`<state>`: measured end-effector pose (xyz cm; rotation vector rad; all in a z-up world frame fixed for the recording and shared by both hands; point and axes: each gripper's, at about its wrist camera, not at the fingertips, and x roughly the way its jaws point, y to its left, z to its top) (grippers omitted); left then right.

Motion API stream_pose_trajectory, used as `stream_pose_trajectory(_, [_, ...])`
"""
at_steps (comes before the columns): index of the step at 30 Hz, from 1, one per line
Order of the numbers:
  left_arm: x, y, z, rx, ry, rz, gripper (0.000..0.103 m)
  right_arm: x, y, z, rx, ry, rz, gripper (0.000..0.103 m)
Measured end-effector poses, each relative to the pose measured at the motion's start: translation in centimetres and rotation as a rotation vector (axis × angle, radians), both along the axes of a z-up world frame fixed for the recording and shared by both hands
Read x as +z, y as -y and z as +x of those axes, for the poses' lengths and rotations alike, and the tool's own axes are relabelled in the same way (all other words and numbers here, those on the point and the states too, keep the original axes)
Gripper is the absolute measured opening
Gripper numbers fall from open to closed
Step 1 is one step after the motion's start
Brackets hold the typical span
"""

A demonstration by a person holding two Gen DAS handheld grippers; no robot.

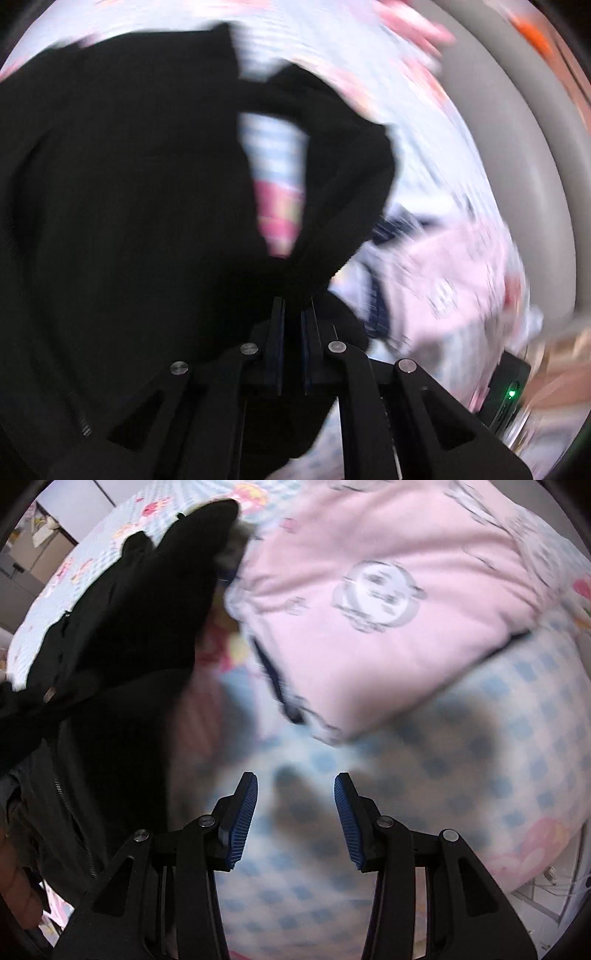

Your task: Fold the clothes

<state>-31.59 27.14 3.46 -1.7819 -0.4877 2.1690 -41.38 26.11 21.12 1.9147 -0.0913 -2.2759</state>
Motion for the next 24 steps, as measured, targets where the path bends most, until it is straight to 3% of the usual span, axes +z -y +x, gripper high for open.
stream_pose_trajectory(2, [-1.3,4.3,1.0,0.043,0.047,-0.069,0.007,0.2,1.3,-0.4,0.011,0.004,-0.016,0.044])
stream_pose_trajectory(4, [-2.5,5.8,0.8,0.051,0.075,-0.098,0.007,0.4,2.4,-0.8,0.004,0.009,-0.053,0.044])
stream_pose_trajectory(7, [-4.1,7.3,0.3,0.074,0.131,-0.151,0.013,0.1,-3.7,-5.7,-0.007,0.018,-0.126,0.045])
stream_pose_trajectory(8, [-4.7,7.6,0.1,0.081,0.17,-0.168,0.02,-0.6,-3.1,-4.4,-0.005,0.021,-0.133,0.045])
stream_pose_trajectory(10, [-4.9,8.0,0.0,0.087,0.198,-0.131,0.025,-1.9,-1.5,-1.2,0.002,0.026,-0.145,0.045])
stream_pose_trajectory(14, [-1.4,8.3,0.3,0.085,0.059,-0.083,0.025,-5.4,2.7,-3.3,0.057,0.058,-0.114,0.045])
stream_pose_trajectory(16, [-0.1,7.0,-0.7,0.041,-0.001,-0.059,0.025,-5.9,3.3,-3.3,0.073,0.081,-0.12,0.045])
stream_pose_trajectory(19, [4.5,8.0,-1.0,-0.061,-0.063,-0.034,0.027,-6.7,3.8,-3.2,0.075,0.122,-0.159,0.045])
stream_pose_trajectory(21, [6.9,11.3,1.5,-0.134,-0.072,-0.044,0.042,-6.8,3.8,-3.2,0.043,0.14,-0.212,0.045])
stream_pose_trajectory(22, [6.8,11.8,2.1,-0.168,-0.061,-0.047,0.062,-6.7,3.8,-3.1,0.032,0.139,-0.212,0.045])
stream_pose_trajectory(24, [5.7,10.5,1.0,-0.238,-0.022,-0.043,0.065,-6.4,3.8,-3.1,0.022,0.131,-0.202,0.045])
